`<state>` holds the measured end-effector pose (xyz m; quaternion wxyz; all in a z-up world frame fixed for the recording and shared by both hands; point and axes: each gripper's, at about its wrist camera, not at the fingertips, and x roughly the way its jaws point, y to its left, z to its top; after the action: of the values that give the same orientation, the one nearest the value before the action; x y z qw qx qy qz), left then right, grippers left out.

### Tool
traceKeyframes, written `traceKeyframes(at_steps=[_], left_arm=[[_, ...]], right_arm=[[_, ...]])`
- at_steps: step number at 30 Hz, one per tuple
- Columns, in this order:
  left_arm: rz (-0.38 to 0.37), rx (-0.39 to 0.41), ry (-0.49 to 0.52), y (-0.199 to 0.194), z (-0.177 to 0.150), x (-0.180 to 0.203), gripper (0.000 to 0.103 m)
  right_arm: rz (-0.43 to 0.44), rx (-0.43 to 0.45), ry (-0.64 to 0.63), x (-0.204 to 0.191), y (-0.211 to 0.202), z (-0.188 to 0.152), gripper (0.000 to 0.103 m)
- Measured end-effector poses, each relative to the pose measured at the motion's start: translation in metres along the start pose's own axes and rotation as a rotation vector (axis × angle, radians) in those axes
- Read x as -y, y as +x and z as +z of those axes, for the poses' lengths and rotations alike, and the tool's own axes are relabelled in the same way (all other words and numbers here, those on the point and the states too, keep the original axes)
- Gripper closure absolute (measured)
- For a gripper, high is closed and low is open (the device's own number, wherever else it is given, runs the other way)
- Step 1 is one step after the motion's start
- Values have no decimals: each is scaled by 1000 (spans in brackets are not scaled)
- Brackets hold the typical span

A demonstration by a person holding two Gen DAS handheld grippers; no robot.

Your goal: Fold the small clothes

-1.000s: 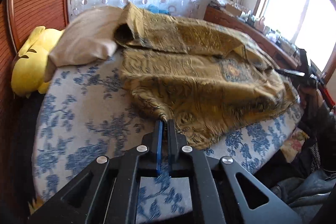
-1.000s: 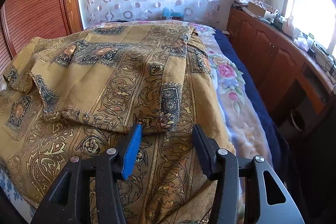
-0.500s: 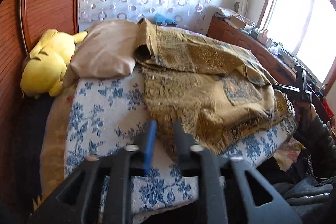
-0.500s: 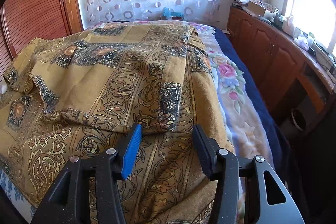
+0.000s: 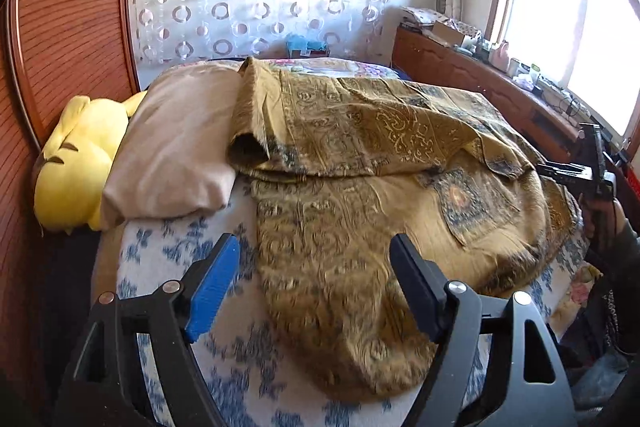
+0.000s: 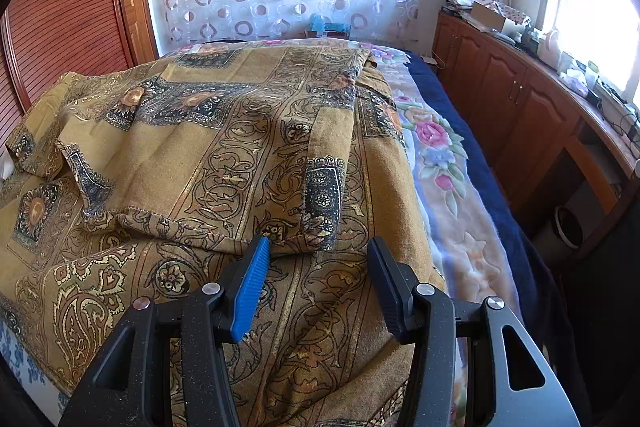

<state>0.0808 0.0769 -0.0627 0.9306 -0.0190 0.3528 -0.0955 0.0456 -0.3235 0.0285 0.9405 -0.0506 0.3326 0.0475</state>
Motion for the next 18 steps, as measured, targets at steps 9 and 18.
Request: traceKeyframes(at_steps=[9, 18], left_arm=[[11, 5, 13, 21, 26, 6, 25], [33, 13, 36, 36, 51, 8, 25]], right_arm=[[0, 0, 0, 0, 0, 0, 50], [0, 0, 0, 0, 0, 0, 50]])
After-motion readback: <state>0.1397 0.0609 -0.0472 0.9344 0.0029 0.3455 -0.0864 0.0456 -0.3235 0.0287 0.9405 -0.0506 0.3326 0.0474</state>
